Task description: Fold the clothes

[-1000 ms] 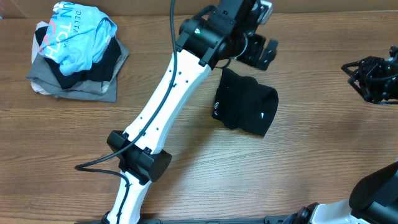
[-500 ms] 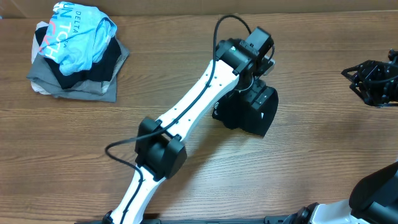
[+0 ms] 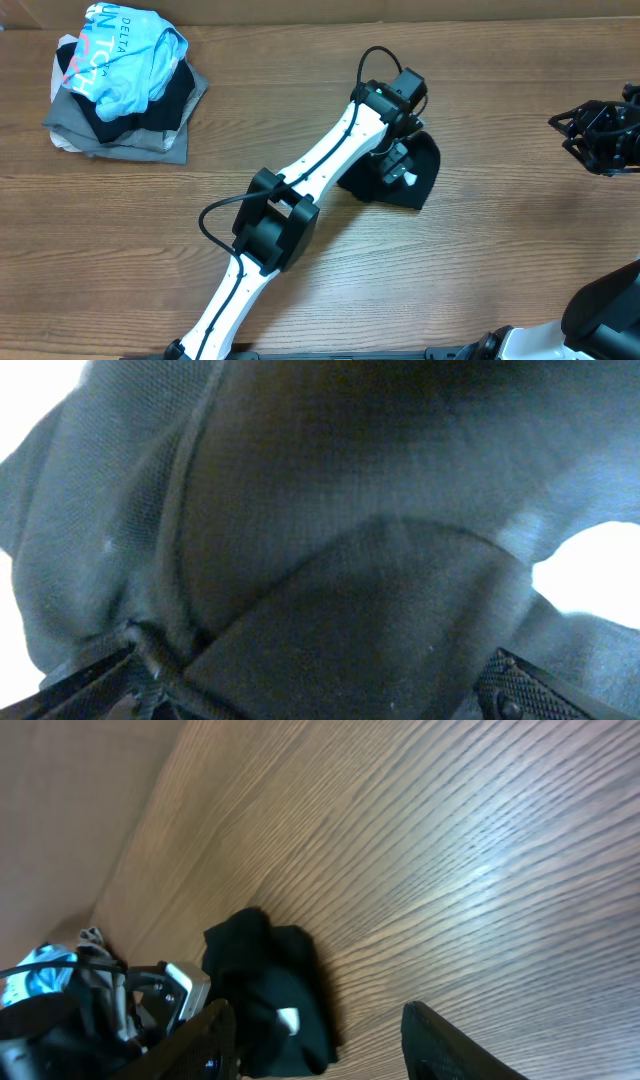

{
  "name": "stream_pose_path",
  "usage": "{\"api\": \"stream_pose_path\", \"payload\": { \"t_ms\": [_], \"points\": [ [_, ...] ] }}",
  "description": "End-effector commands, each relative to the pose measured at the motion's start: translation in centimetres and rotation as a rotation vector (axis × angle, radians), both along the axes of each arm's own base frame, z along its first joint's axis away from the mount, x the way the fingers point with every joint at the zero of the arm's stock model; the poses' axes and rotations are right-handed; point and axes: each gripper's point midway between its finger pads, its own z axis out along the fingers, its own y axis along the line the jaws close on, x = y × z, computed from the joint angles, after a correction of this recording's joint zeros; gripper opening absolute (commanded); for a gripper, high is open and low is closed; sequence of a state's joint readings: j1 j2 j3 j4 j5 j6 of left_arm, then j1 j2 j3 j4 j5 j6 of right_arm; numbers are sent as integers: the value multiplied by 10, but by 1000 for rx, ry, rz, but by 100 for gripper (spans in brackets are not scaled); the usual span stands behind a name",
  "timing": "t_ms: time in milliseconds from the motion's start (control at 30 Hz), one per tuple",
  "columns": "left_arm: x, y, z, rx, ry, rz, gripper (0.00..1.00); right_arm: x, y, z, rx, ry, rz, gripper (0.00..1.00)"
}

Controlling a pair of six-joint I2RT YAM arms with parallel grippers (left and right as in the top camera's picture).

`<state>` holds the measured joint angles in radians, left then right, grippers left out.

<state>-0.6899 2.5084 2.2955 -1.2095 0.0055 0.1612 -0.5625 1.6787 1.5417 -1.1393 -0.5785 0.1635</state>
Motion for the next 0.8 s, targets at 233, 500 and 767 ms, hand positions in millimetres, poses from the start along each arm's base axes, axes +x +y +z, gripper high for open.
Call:
{"api": "stream_pose_path", "payload": {
  "t_ms": [233, 500, 767],
  "points": [
    [53, 167, -53, 387, 50, 82, 100, 0, -4, -1, -24, 3, -3, 57],
    [106, 209, -4, 415, -111, 160, 100, 2, -1, 0, -26, -2, 7, 58],
    [118, 123, 98, -107, -189, 245, 100, 4, -1, 0, -37, -6, 10, 61]
  ]
}}
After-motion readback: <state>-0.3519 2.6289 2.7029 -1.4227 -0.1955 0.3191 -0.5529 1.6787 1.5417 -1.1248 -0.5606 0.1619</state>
